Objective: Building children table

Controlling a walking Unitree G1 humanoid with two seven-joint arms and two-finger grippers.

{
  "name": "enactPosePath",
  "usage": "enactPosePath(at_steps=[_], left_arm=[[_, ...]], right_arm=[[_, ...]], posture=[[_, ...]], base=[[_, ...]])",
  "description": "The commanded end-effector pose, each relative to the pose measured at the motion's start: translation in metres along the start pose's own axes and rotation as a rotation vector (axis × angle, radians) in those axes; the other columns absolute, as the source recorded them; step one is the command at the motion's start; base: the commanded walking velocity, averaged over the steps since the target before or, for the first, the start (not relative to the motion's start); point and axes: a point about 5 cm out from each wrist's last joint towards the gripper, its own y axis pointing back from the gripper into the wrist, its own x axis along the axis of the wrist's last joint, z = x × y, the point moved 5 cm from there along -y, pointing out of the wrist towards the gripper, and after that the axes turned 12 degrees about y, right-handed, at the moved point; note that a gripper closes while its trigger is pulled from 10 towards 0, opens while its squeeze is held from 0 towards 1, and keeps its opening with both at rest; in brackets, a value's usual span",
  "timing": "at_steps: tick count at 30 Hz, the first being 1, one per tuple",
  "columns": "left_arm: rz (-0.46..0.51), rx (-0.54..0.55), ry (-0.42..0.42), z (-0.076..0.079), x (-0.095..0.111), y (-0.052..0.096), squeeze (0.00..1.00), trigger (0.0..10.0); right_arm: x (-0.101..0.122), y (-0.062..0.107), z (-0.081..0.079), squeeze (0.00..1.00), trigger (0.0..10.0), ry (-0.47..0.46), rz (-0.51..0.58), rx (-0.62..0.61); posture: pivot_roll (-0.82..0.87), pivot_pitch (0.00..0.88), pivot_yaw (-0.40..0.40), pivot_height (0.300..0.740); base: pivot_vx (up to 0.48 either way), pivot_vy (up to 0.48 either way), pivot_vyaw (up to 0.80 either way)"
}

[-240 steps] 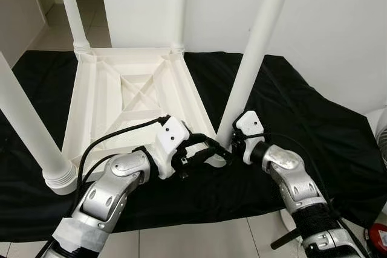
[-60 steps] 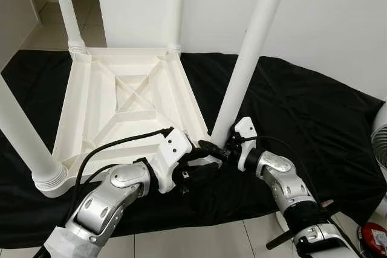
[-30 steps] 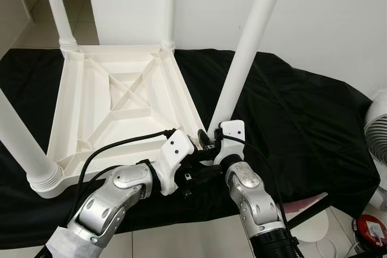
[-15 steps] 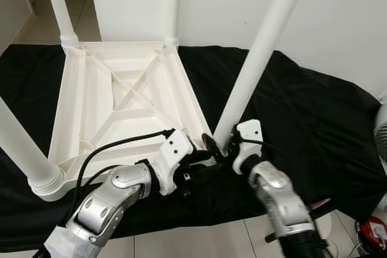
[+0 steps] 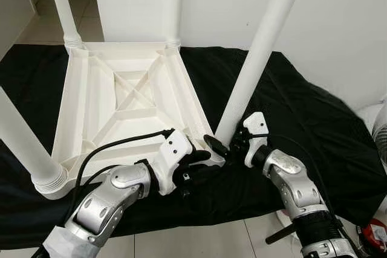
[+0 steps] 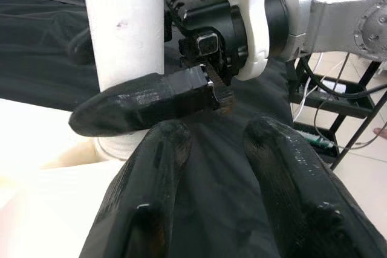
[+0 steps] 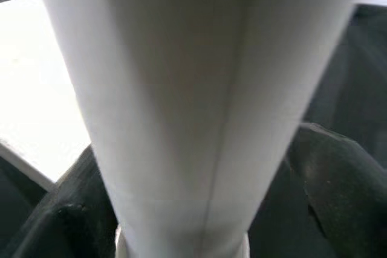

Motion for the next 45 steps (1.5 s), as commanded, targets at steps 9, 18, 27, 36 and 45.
enactPosePath(at_steps=[9,18,27,36,45], left_arm=[[0.004,-0.015,-0.004,0.001,0.002,0.006,0.0,10.0],[0.01,0.011,0.0,-0.002,-0.001,0.005,0.0,10.0],[0.012,0.044,0.007,-0.009,-0.002,0.005,0.0,10.0],[0.005,0.054,-0.002,-0.014,-0.003,0.012,0.0,10.0],[0.007,0.065,-0.008,-0.017,-0.002,0.013,0.0,10.0]], right_arm=[[-0.02,-0.007,-0.006,0.0,0.0,-0.034,-0.033,0.122],[-0.023,-0.007,-0.004,0.0,10.0,-0.025,-0.039,0.089],[-0.016,-0.014,-0.004,0.0,10.0,-0.071,-0.04,-0.169],[-0.019,-0.006,0.001,0.0,10.0,-0.167,-0.097,-0.471],[0.0,-0.018,-0.014,0.0,10.0,-0.214,-0.048,-0.559]], posture=[[0.08,0.029,-0.099,0.74],[0.08,0.022,-0.099,0.74],[0.07,0.024,-0.097,0.74],[0.07,0.028,-0.099,0.74],[0.07,0.025,-0.099,0.74]], base=[[0.0,0.0,0.0],[0.0,0.0,0.0],[0.0,0.0,0.0],[0.0,0.0,0.0],[0.0,0.0,0.0]])
